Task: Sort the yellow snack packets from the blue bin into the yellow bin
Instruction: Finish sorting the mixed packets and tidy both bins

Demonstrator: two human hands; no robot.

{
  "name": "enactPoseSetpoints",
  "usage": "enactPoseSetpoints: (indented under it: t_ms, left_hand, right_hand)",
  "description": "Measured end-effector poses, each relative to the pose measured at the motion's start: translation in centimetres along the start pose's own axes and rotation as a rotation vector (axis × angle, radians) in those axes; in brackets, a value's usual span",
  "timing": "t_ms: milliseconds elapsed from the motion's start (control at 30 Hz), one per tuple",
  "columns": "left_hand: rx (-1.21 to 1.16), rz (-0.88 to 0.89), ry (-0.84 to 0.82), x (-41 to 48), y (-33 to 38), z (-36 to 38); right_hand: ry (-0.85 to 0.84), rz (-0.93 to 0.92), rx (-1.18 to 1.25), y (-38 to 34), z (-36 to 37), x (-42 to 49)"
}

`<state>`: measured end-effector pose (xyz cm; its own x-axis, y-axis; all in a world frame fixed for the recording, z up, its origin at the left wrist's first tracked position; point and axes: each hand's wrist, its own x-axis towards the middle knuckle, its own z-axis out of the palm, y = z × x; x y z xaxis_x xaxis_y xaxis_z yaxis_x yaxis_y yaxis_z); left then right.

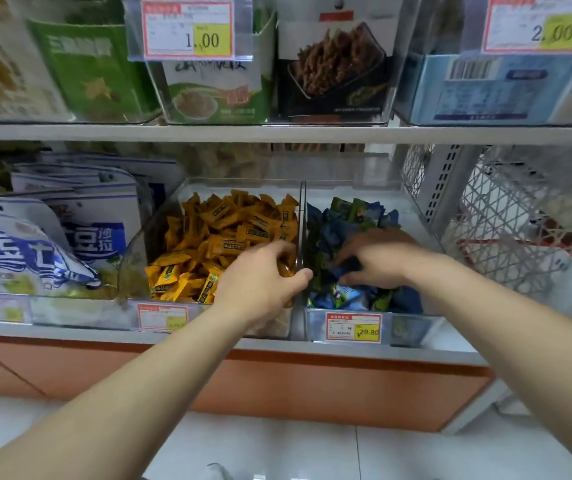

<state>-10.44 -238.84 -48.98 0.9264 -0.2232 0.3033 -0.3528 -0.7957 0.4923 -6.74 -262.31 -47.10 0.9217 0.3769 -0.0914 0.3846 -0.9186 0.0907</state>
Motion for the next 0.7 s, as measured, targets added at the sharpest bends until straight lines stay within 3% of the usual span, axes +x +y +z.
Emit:
enactPoseSetpoints:
  t_ms: [233,367,533,600,700]
  left_hand:
    - [0.007,-0.01,-0.02,0.0,0.2,-0.4]
    - [0.01,-0.02,-0.026,0.0,0.4,-0.5]
    - [0.015,-0.013,-0.037,-0.2,0.5,-0.6]
    - [0.022,-0.006,-0.036,-0.2,0.5,-0.6]
    - [0.001,0.008,-0.028,0.0,0.1,-0.5]
  right_hand:
    - [0.099,0.089,-0.169,0.8,-1.1,-1.7]
    - [0.264,0.165,-0.04,0.6,-1.9,0.1]
    - [-0.038,0.225,0.309,0.1,-1.2,4.6]
    - [-0.085,0.169,0.442,-1.0,-0.3,5.4]
    - [-0.153,0.05,0.35,-2.8,0.6,3.8]
